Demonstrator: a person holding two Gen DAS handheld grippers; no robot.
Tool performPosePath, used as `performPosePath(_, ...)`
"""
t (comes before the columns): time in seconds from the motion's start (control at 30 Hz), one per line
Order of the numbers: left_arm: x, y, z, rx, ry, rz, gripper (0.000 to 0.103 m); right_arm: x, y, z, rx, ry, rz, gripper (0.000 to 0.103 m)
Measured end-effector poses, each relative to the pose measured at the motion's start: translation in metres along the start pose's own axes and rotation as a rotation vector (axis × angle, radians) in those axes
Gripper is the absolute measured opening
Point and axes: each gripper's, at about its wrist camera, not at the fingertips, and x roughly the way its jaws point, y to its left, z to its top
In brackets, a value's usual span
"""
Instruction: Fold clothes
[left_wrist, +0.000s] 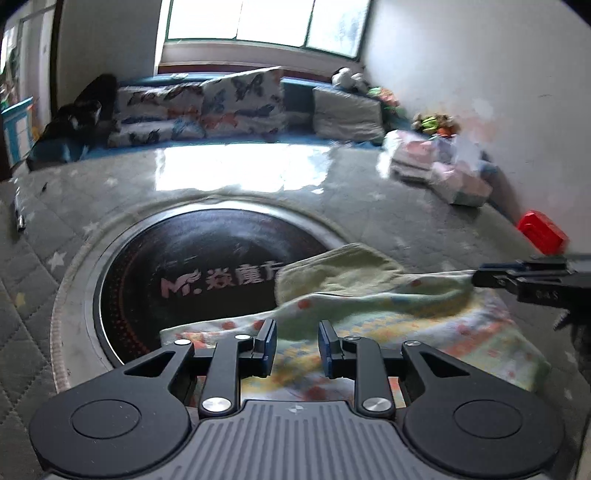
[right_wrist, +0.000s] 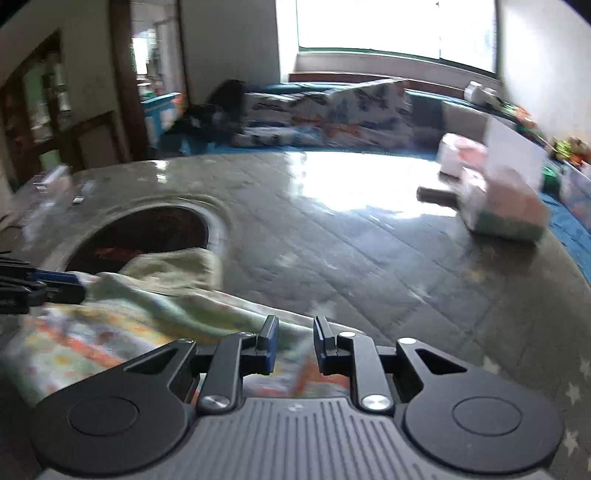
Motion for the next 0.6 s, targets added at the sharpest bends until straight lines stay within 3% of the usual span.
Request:
performPosePath(0.2, -0.013, -0.02, -0.018, 0.053, 0.003, -0.06, 0.026, 0.016, 0.04, 0.01, -0.101, 0.031, 0.13, 0.019)
performPosePath(0.43, -0.015, -0.023, -0.039, 0.084, 0.02, -0.06, 0.027, 0.053, 0.057, 0.01, -0.13, 0.07, 0.125, 0.018)
performPosePath(0.6, -0.023, -0.022, -0.04, 0.073, 0.005, -0.055, 0.027, 0.043, 0.059, 0.01, -0.133, 0.072, 0.145, 0.021)
